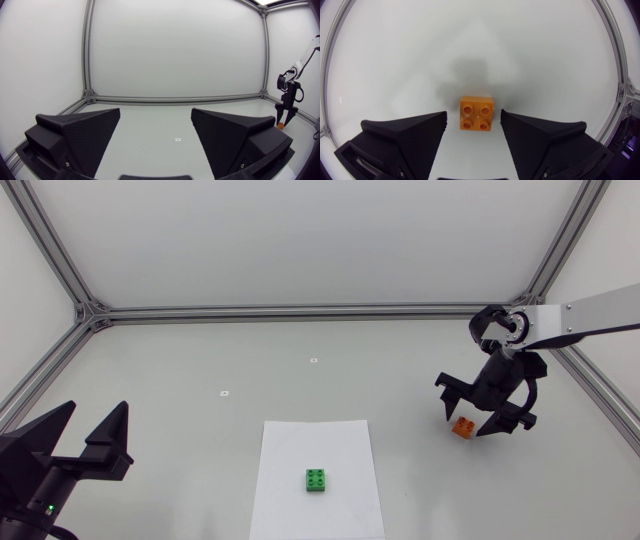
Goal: Pick up the orange 2x2 brick with the right arm and stack it on top of the green 2x2 brick in the center
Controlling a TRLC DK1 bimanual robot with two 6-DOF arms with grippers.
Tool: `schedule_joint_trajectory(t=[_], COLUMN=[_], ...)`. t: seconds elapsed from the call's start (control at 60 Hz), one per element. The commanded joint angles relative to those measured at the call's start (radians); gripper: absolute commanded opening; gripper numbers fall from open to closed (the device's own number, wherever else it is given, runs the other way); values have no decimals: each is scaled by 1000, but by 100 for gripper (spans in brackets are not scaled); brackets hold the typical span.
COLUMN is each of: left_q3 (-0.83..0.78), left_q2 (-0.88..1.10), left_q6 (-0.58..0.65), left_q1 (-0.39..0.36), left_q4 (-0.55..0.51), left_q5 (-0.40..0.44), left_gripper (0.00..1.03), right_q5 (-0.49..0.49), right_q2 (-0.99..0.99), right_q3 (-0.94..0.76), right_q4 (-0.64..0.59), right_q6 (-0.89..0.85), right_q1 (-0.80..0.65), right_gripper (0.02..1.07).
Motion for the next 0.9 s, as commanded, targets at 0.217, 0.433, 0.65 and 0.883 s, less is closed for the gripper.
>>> schedule_joint_trajectory(t=[0.217,0.433,0.65,0.883], left_q3=[-41,-41,-41,-41], left_q2=[-8,-8,-8,-8], left_q6=[13,13,13,13], left_q1=[1,3,3,3], left_q4=[-15,-15,-13,-13], left_q5=[4,4,4,4], left_gripper=[99,99,99,99], right_q5=[12,11,12,12], right_q2=[24,26,24,26], right_q3=[-26,-30,-35,-38], right_q4=[22,20,23,25], right_q6=[28,29,28,28], right_q1=[-19,-13,-10,-6], right_gripper=[69,68,64,64])
